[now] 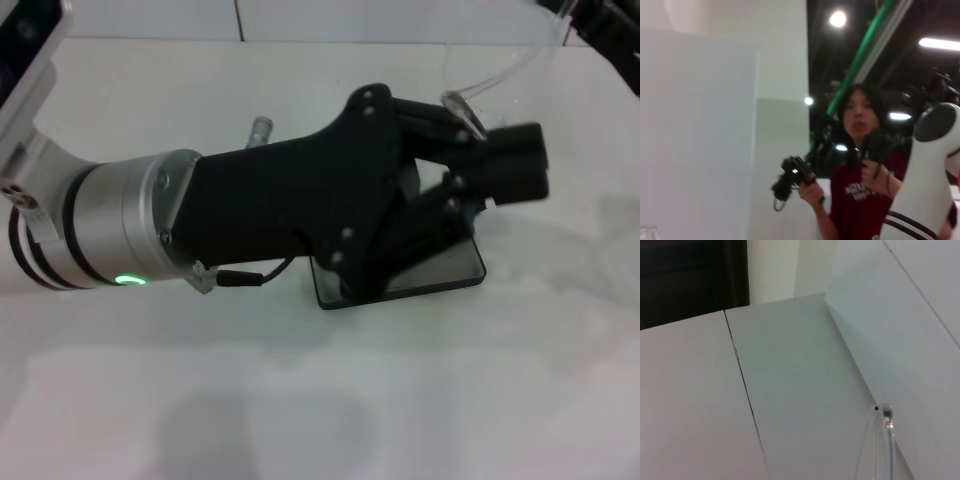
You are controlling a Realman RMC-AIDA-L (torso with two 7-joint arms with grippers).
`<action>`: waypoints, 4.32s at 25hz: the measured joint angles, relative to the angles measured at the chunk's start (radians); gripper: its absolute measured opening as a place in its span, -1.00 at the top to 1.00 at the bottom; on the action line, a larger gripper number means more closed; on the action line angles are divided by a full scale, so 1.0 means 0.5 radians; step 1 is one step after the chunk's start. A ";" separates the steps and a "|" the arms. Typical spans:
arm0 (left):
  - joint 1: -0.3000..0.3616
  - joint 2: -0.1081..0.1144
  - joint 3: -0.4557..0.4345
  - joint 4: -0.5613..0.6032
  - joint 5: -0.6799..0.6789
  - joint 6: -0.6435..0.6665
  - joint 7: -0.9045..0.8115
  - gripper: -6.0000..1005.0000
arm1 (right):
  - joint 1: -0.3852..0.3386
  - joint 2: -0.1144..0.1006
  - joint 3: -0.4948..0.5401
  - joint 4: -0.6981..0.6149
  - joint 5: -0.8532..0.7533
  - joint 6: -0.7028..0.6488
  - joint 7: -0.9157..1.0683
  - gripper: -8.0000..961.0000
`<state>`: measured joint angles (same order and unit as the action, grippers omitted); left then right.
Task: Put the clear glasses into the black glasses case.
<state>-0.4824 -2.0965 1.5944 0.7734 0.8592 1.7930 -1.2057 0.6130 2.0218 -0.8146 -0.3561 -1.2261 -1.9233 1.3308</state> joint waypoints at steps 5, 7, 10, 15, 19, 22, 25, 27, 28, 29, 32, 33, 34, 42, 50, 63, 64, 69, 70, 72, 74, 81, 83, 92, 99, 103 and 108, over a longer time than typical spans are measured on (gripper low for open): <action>-0.003 -0.001 -0.005 -0.030 -0.019 -0.017 0.007 0.83 | 0.025 0.000 -0.069 0.037 -0.004 0.037 -0.025 0.78; -0.003 -0.001 -0.011 -0.030 -0.020 -0.034 -0.003 0.83 | 0.031 0.000 -0.109 0.037 -0.004 0.042 -0.028 0.78; -0.005 0.001 -0.019 -0.035 -0.022 -0.052 -0.012 0.82 | 0.041 0.000 -0.182 0.034 -0.004 0.058 -0.030 0.78; -0.027 0.002 -0.021 -0.103 -0.074 -0.103 -0.027 0.88 | 0.060 -0.003 -0.306 0.018 -0.004 0.102 -0.042 0.78; -0.048 0.006 -0.026 -0.186 -0.119 -0.149 -0.021 0.88 | 0.078 -0.003 -0.371 0.016 -0.008 0.127 -0.057 0.78; -0.060 0.007 -0.029 -0.224 -0.127 -0.187 -0.018 0.88 | 0.093 -0.002 -0.389 0.014 -0.016 0.151 -0.060 0.78; -0.063 0.009 -0.029 -0.253 -0.128 -0.197 -0.014 0.88 | 0.094 -0.001 -0.383 0.013 -0.014 0.188 -0.067 0.78; -0.056 0.010 -0.029 -0.254 -0.128 -0.196 -0.013 0.88 | 0.076 -0.005 -0.368 0.013 0.010 0.206 -0.075 0.78; -0.053 0.010 -0.029 -0.255 -0.128 -0.195 -0.012 0.88 | 0.070 -0.007 -0.363 0.013 0.023 0.212 -0.079 0.78; -0.047 0.011 -0.029 -0.255 -0.129 -0.193 -0.012 0.88 | 0.064 -0.010 -0.359 0.013 0.036 0.216 -0.082 0.78; -0.048 0.014 -0.029 -0.255 -0.129 -0.191 -0.011 0.88 | 0.058 -0.013 -0.350 0.013 0.053 0.227 -0.086 0.78; -0.051 0.014 -0.029 -0.255 -0.129 -0.190 -0.011 0.88 | 0.058 -0.013 -0.349 0.013 0.052 0.231 -0.086 0.78; -0.055 0.014 -0.029 -0.255 -0.129 -0.190 -0.011 0.88 | 0.059 -0.013 -0.350 0.013 0.050 0.236 -0.086 0.78; -0.060 0.007 -0.081 -0.286 -0.132 -0.230 -0.004 0.88 | 0.122 0.002 -0.471 0.013 0.028 0.301 -0.089 0.78; -0.052 -0.005 -0.101 -0.311 -0.140 -0.383 -0.008 0.88 | 0.211 0.012 -0.589 0.024 0.038 0.358 -0.089 0.78; -0.038 0.006 -0.103 -0.327 -0.182 -0.384 0.039 0.87 | 0.206 0.008 -0.589 0.014 0.047 0.455 -0.101 0.78; -0.038 0.008 -0.103 -0.325 -0.182 -0.376 0.039 0.87 | 0.201 0.007 -0.586 0.014 0.048 0.459 -0.105 0.78; -0.030 0.037 -0.170 -0.332 -0.128 -0.240 0.042 0.87 | 0.154 -0.011 -0.581 -0.044 0.050 0.497 -0.107 0.78; -0.012 0.050 -0.218 -0.331 -0.089 -0.169 0.042 0.87 | 0.127 -0.014 -0.586 -0.096 0.042 0.500 -0.095 0.78; 0.034 0.070 -0.291 -0.307 -0.044 -0.065 0.042 0.87 | 0.078 -0.022 -0.595 -0.234 0.016 0.501 -0.047 0.78; 0.114 0.094 -0.386 -0.241 -0.006 0.046 0.042 0.87 | 0.005 -0.034 -0.599 -0.499 -0.068 0.501 0.090 0.78; 0.329 0.156 -0.558 -0.157 0.100 0.179 0.041 0.87 | -0.122 -0.040 -0.592 -1.510 -0.604 0.502 0.667 0.78; 0.433 0.180 -0.635 -0.161 0.218 0.187 0.055 0.87 | -0.113 -0.012 -0.658 -2.013 -1.051 0.503 0.936 0.78; 0.627 0.150 -0.936 -0.188 0.683 0.189 0.111 0.81 | 0.304 -0.010 -1.075 -2.563 -1.942 0.342 1.803 0.78; 0.650 0.180 -1.029 -0.277 0.857 0.196 0.101 0.74 | 0.591 0.004 -1.457 -2.308 -2.411 0.191 2.157 0.78; 0.670 0.199 -1.032 -0.286 0.866 0.206 0.081 0.73 | 0.611 0.011 -1.676 -2.222 -2.535 0.258 2.190 0.78; 0.632 0.206 -1.033 -0.286 0.950 0.206 0.079 0.73 | 0.633 0.012 -1.887 -2.193 -2.667 0.384 2.186 0.78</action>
<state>-0.1665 -1.9933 1.0777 0.6304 1.3343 1.8960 -1.1664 0.9296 2.0279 -1.7580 -1.4527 -2.5598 -1.7313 2.4239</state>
